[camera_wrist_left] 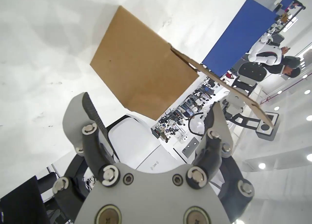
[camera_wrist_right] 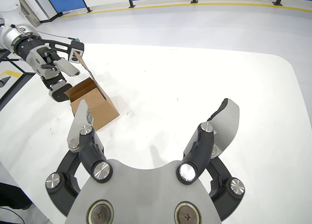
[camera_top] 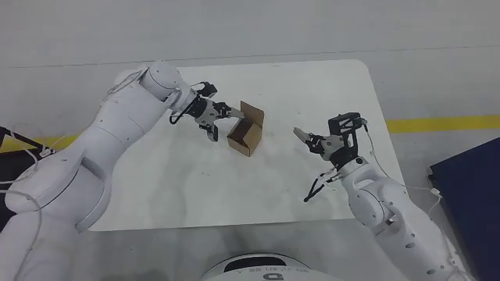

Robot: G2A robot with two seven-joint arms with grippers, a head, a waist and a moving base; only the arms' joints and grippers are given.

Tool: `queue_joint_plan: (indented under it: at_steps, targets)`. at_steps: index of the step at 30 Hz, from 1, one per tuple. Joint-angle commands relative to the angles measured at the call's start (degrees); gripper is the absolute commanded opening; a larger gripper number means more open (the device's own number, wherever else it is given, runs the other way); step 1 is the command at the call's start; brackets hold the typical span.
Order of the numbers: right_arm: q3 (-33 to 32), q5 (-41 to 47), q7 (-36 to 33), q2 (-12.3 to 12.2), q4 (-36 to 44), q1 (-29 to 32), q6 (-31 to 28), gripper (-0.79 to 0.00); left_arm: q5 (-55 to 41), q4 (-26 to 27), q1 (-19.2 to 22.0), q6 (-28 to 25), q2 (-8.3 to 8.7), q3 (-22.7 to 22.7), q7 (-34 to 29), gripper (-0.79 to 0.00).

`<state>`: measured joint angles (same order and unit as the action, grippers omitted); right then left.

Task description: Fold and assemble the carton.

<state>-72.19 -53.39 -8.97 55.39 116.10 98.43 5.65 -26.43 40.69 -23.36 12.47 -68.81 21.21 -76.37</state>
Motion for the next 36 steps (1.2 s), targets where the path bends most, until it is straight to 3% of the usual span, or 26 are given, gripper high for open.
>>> queue_joint_plan:
  at_steps: [1,7,10,13,23,27,30,32,36]
  targets:
    - [-0.2,0.1,0.1,0.1,0.1,0.3,-0.1,0.0,-0.3,-1.6,-0.3,-1.9,0.88,1.4,0.3,0.0]
    - [-0.3,0.5,1.2,0.4,0.7,0.5,-1.6,0.0,3.2,-0.8,-1.8,-8.5,3.05,3.4,1.2,-0.003]
    - [-0.3,0.5,1.2,0.4,0.7,0.5,-1.6,0.0,5.2,-0.6,-3.2,-11.0,3.46,3.5,1.6,-0.102]
    - [-0.3,0.5,1.2,0.4,0.7,0.5,-1.6,0.0,5.6,-0.7,-4.4,-12.0,3.28,3.6,2.1,-0.092]
    - [-0.3,0.5,1.2,0.4,0.7,0.5,-1.6,0.0,3.8,-1.2,-3.9,-13.0,-0.15,3.5,2.0,-0.105]
    - [-0.3,0.5,1.2,0.4,0.7,0.5,-1.6,0.0,6.6,-2.9,-3.2,-11.9,-1.55,2.1,1.7,-0.185]
    - [-0.3,0.5,1.2,0.4,0.7,0.5,-1.6,0.0,8.8,-3.4,-2.7,-11.5,-2.74,0.9,1.0,-0.308]
    - [-0.3,0.5,1.2,0.4,0.7,0.5,-1.6,0.0,9.5,-3.6,-2.3,-12.0,-3.47,0.5,0.6,-0.296]
    - [-0.3,0.5,1.2,0.4,0.7,0.5,-1.6,0.0,10.4,-4.4,-1.2,-12.8,-4.6,0.3,-0.8,-0.449]
